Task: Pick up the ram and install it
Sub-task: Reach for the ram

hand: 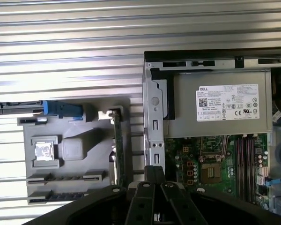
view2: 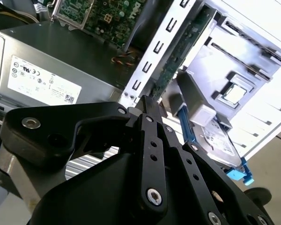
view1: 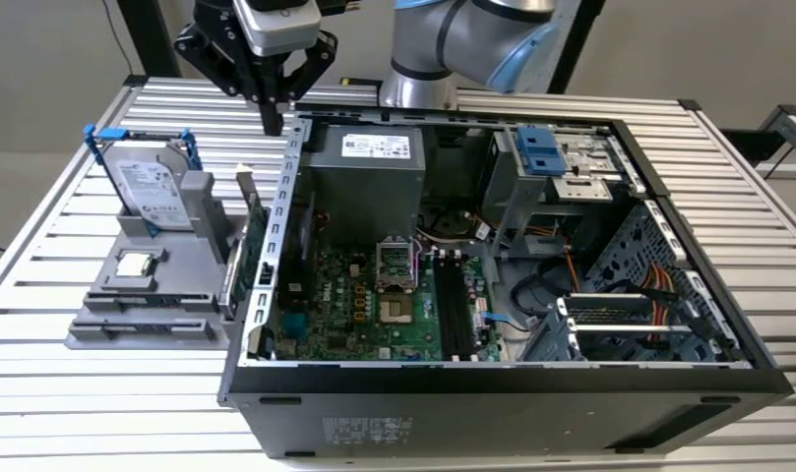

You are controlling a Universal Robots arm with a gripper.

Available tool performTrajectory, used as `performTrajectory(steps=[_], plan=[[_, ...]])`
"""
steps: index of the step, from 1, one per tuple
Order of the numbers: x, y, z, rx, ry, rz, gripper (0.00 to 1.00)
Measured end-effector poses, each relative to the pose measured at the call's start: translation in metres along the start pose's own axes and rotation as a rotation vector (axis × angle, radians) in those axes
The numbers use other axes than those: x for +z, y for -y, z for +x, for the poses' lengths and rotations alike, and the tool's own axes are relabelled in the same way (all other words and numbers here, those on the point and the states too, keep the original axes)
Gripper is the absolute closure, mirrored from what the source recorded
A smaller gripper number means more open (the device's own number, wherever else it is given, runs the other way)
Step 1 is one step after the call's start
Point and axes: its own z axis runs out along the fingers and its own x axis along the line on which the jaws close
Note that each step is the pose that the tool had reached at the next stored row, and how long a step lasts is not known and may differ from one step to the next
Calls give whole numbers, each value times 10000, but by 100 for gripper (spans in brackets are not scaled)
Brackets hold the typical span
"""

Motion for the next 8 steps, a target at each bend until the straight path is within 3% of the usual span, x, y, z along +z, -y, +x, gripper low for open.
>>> performTrajectory(steps=[8], plan=[[-2,6,79,0,0,0,100]])
